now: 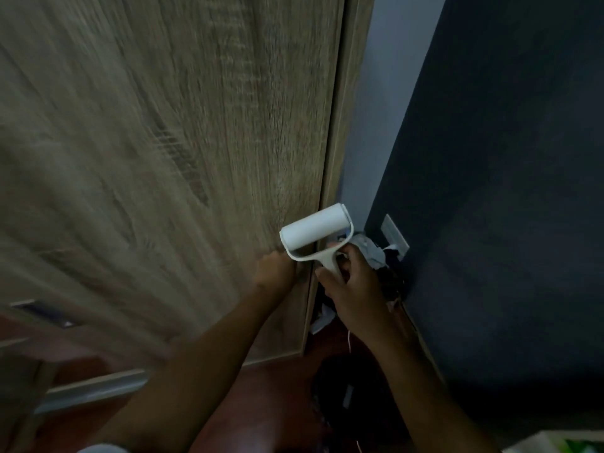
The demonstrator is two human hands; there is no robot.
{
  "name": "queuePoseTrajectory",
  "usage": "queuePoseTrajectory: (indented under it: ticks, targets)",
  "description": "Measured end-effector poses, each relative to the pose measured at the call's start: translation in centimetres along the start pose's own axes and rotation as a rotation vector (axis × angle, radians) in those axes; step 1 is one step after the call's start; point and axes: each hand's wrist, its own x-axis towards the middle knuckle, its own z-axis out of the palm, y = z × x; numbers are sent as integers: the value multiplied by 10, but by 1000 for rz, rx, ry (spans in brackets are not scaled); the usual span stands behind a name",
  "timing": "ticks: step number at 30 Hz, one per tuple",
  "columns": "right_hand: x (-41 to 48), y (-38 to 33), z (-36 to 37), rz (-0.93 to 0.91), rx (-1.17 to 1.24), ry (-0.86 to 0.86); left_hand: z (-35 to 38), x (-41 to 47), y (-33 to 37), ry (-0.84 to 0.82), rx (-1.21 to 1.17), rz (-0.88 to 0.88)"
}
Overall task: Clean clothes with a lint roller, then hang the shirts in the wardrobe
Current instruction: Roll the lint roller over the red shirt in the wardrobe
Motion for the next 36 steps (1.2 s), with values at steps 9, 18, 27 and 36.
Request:
queuePoseTrajectory:
  ticks: [9, 18, 27, 36]
  targets:
    - [24, 2, -9, -131, -16, -108, 4, -15, -14, 64, 196, -183]
    - [41, -10, 18, -254, 32, -213, -22, -46, -56, 123, 220, -485]
    - [58, -32, 49, -293, 68, -369, -122, -86, -102, 714, 62, -577]
    - [56, -67, 118, -285, 84, -425, -240, -91, -147, 1060, 39, -401]
